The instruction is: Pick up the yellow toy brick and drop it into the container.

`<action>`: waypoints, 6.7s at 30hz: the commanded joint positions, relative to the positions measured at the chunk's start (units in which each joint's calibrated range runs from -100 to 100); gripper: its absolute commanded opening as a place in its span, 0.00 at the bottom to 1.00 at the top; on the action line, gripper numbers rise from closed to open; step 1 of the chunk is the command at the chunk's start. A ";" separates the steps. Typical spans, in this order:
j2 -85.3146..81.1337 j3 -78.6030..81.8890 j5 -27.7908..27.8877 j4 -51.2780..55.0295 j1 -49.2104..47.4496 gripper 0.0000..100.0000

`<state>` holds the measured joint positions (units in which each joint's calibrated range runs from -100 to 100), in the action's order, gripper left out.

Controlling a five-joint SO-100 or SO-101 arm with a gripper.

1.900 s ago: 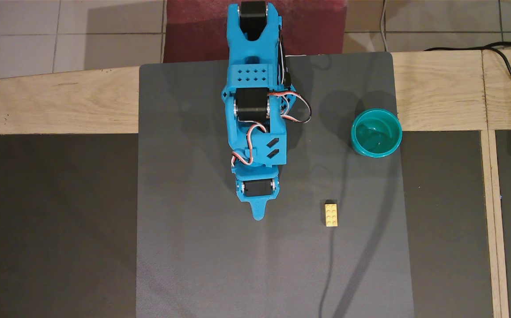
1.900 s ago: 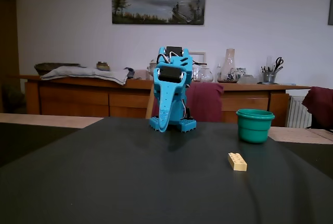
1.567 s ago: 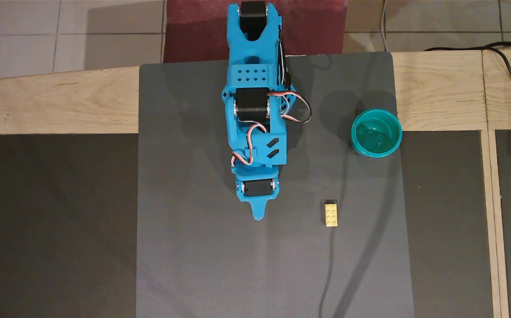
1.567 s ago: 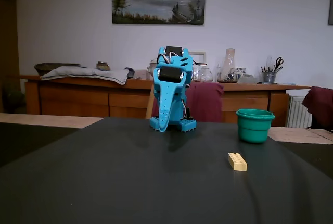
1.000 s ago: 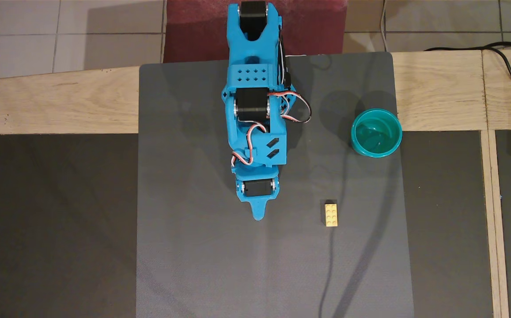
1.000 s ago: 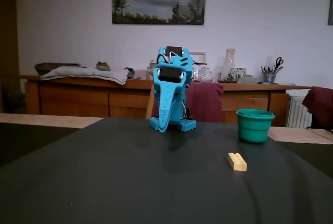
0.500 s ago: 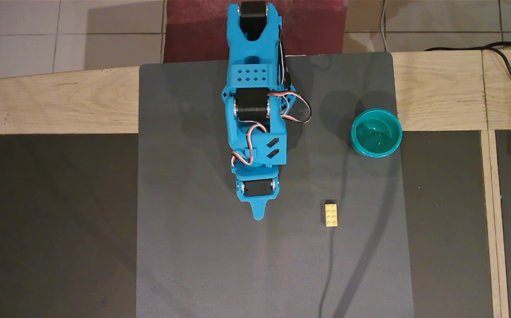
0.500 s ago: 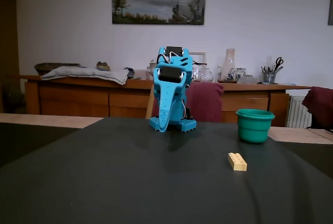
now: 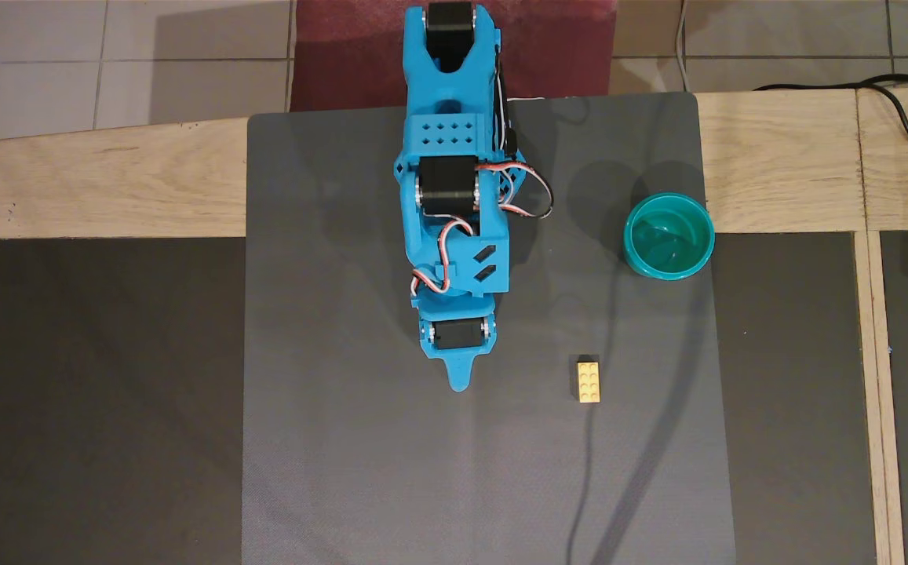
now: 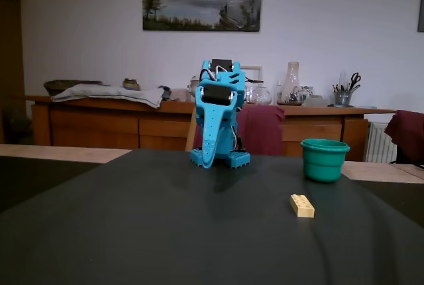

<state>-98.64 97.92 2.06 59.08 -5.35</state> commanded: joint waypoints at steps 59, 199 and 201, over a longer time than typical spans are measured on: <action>-0.26 0.10 -0.08 -0.84 -0.42 0.00; 75.20 -66.78 22.51 16.13 -22.86 0.00; 75.96 -66.78 25.54 16.21 -24.25 0.00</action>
<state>-23.42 32.85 24.33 74.92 -27.99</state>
